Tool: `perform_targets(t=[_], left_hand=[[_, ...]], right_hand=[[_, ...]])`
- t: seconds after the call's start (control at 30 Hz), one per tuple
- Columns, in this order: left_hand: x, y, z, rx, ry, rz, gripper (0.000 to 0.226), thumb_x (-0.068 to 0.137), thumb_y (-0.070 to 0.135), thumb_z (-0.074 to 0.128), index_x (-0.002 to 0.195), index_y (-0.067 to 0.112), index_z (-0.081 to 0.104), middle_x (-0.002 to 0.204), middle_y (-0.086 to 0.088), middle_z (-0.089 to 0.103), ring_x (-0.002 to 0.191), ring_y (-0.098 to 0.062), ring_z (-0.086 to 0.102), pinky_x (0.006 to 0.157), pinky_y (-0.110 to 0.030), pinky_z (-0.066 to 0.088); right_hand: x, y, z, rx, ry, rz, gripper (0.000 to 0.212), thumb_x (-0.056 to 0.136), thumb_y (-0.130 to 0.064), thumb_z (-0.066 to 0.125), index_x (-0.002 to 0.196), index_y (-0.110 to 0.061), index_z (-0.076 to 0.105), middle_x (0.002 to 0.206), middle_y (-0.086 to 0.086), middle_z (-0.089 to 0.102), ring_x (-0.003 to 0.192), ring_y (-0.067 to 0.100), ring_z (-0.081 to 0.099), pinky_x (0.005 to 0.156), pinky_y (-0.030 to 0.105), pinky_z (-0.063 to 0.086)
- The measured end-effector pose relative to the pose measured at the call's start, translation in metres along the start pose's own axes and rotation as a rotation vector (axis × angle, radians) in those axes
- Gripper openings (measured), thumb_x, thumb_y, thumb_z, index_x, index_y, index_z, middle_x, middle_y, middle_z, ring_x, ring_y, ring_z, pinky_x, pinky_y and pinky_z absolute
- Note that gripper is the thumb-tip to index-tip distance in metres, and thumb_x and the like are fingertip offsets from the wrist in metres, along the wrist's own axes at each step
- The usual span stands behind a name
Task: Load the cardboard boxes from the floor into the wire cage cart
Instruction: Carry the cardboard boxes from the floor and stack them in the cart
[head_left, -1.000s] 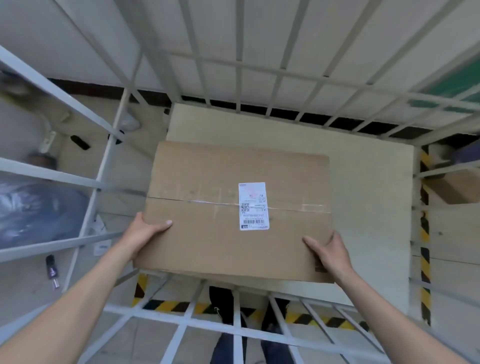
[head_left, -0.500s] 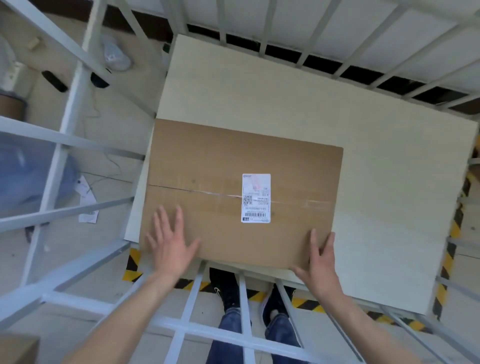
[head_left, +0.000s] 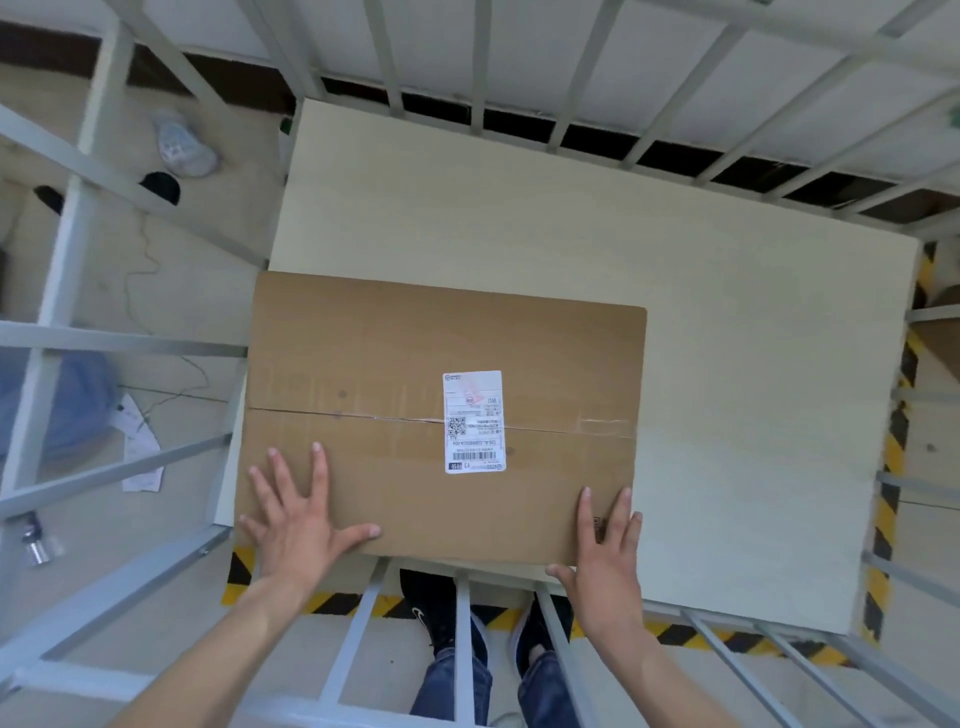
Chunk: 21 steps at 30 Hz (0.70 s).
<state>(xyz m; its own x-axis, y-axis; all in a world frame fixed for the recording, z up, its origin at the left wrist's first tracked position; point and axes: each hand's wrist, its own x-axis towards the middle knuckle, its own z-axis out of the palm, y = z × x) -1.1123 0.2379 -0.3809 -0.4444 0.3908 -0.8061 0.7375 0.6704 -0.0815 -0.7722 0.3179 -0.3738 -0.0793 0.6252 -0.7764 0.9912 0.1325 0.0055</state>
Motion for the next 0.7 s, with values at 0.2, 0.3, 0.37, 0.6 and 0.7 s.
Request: perform_targets(t=[0.2, 0.3, 0.37, 0.6, 0.7], left_hand=[[-0.005, 0.050, -0.007, -0.021, 0.024, 0.045, 0.141, 0.047, 0.095, 0.044, 0.139, 0.036, -0.047, 0.145, -0.015, -0.051, 0.143, -0.044, -0.033, 0.111, -0.073, 0.014], [-0.007, 0.103, -0.014, -0.011, 0.046, 0.101, 0.141, 0.051, 0.093, 0.048, 0.140, 0.034, -0.044, 0.144, -0.015, -0.050, 0.144, -0.046, -0.030, 0.110, -0.075, 0.014], [-0.007, 0.145, -0.017, 0.001, 0.064, 0.139, 0.142, 0.054, 0.092, 0.053, 0.144, 0.033, -0.040, 0.149, -0.016, -0.046, 0.144, -0.047, -0.029, 0.108, -0.076, 0.014], [-0.017, 0.308, -0.015, 0.032, 0.097, 0.204, 0.139, 0.060, 0.088, 0.062, 0.152, 0.033, -0.027, 0.158, -0.020, -0.033, 0.145, -0.050, -0.025, 0.104, -0.078, 0.020], [-0.024, 0.376, -0.016, 0.012, 0.115, 0.225, 0.140, 0.060, 0.085, 0.066, 0.153, 0.032, -0.024, 0.159, -0.020, -0.031, 0.145, -0.050, -0.025, 0.104, -0.079, 0.021]], right_hand=[[0.015, 0.038, -0.010, -0.004, 0.030, 0.036, 0.109, 0.093, -0.064, 0.046, 0.143, -0.020, -0.041, 0.150, 0.029, -0.042, 0.149, 0.051, -0.012, 0.122, 0.045, 0.022], [0.026, 0.079, -0.025, 0.073, 0.052, 0.068, 0.111, 0.094, -0.059, 0.053, 0.141, -0.024, -0.041, 0.152, 0.022, -0.044, 0.150, 0.048, -0.013, 0.119, 0.044, 0.030], [0.035, 0.111, -0.037, 0.113, 0.076, 0.100, 0.110, 0.094, -0.054, 0.056, 0.145, -0.026, -0.037, 0.155, 0.018, -0.042, 0.150, 0.046, -0.012, 0.115, 0.045, 0.037], [0.069, 0.228, -0.084, 0.148, 0.152, 0.250, 0.084, 0.104, -0.037, 0.048, 0.158, -0.028, -0.016, 0.164, 0.012, -0.025, 0.152, 0.042, -0.009, 0.107, 0.043, 0.045], [0.083, 0.267, -0.111, 0.147, 0.198, 0.320, 0.082, 0.102, -0.013, 0.047, 0.160, -0.026, -0.009, 0.166, 0.014, -0.016, 0.152, 0.042, -0.005, 0.105, 0.043, 0.047]])
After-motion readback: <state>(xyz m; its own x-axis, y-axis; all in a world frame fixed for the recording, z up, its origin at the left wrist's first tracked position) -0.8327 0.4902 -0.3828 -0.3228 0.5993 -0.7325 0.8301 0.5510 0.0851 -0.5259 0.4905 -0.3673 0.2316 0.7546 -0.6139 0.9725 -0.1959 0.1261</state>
